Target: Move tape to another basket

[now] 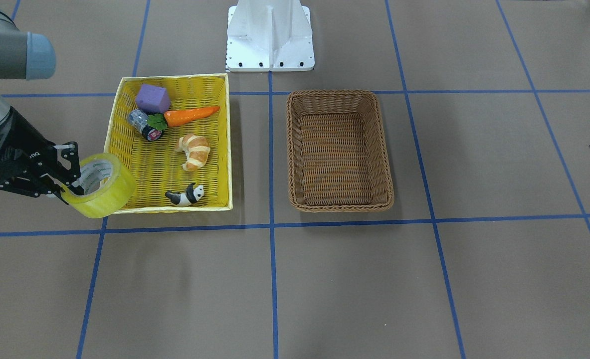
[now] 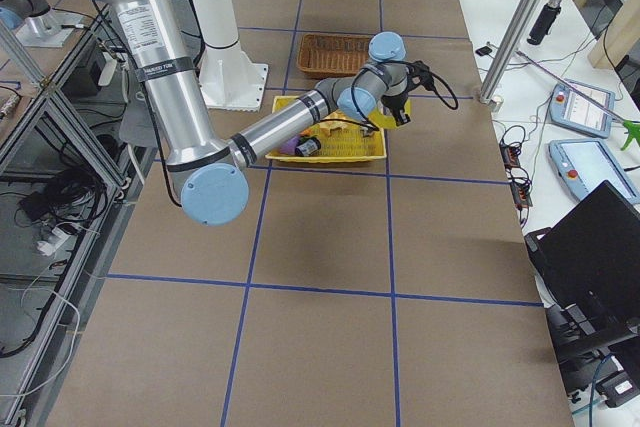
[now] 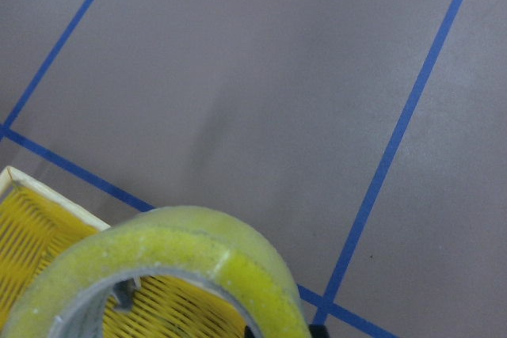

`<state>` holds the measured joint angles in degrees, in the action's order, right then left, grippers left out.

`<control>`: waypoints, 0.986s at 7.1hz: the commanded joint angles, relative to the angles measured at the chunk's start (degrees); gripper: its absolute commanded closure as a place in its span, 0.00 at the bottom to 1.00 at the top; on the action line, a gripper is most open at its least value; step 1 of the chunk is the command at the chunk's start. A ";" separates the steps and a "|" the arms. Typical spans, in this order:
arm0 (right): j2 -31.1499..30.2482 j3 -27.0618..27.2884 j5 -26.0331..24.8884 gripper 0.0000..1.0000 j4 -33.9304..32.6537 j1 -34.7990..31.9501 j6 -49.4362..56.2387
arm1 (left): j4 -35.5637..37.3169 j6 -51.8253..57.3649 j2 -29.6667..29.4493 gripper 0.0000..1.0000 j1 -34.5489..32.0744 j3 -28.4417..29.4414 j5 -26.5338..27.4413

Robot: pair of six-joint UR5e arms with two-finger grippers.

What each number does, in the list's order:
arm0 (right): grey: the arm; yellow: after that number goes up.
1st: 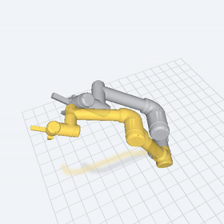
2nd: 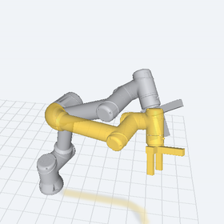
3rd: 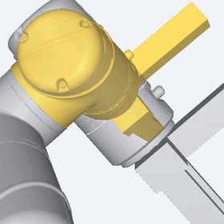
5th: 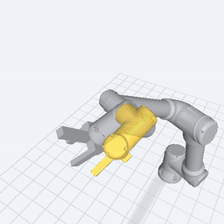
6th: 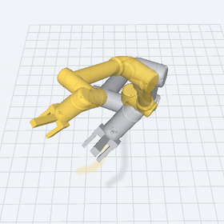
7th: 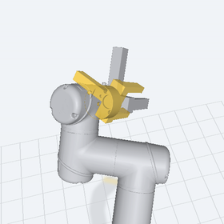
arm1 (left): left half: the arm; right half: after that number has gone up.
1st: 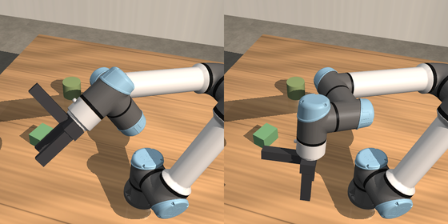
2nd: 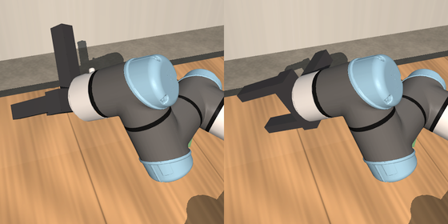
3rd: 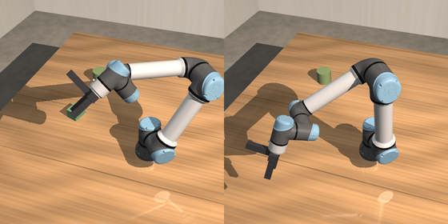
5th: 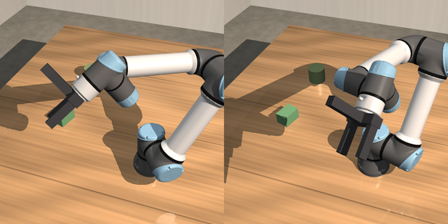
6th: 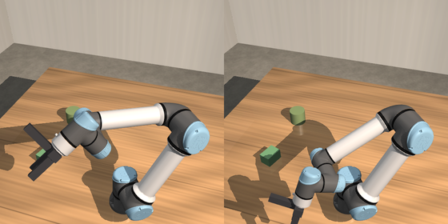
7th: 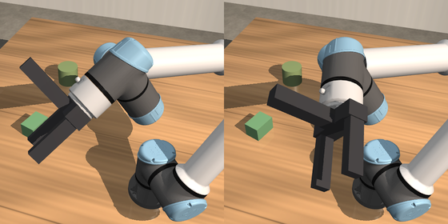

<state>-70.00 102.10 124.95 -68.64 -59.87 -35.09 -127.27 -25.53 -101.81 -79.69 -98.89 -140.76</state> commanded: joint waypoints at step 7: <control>11.01 0.38 -27.53 1.00 17.31 22.49 -26.59 | -18.26 -40.69 -18.68 0.01 26.33 0.01 9.62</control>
<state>-61.23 102.29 102.14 -51.40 -40.88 -59.39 -143.38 -60.83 -119.15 -55.42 -98.98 -133.18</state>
